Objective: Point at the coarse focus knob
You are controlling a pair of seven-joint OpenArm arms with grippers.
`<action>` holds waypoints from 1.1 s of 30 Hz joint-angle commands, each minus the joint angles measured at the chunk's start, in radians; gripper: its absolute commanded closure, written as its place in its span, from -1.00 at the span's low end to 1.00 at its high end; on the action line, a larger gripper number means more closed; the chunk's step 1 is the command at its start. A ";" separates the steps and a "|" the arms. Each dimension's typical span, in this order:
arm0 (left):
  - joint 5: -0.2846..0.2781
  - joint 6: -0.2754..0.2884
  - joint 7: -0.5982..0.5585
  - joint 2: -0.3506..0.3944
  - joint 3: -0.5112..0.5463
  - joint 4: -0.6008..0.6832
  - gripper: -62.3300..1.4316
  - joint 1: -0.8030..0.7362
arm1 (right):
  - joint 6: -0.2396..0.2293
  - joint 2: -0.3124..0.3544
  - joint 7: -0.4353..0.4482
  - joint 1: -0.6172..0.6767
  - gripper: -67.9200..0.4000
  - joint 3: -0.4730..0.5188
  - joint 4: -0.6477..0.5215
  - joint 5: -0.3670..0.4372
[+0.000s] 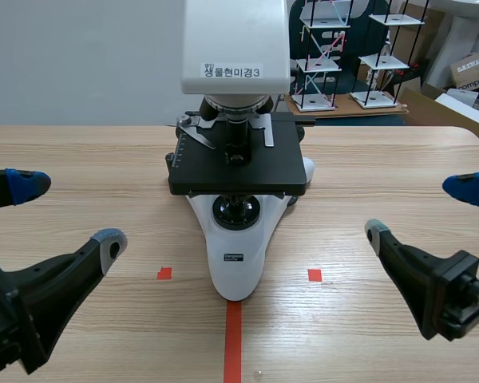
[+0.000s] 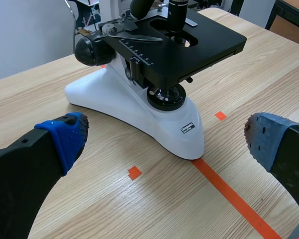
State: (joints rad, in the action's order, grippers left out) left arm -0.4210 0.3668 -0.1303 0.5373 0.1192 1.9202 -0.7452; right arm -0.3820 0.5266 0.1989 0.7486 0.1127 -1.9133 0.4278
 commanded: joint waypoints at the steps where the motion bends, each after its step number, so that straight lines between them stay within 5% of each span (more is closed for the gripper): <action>1: -0.010 -0.002 -0.014 -0.005 0.005 0.005 -1.00 -0.002 | 0.000 0.011 0.002 0.002 -0.88 0.010 -0.010 0.010; 33: -0.009 -0.006 -0.037 -0.005 0.005 0.005 -1.00 0.000 | -0.033 0.014 0.009 0.002 -0.88 0.010 -0.010 0.025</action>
State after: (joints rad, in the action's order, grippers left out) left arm -0.4206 0.3664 -0.1535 0.5373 0.1192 1.9202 -0.7448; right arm -0.4091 0.5266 0.1898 0.7486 0.1127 -1.9133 0.4385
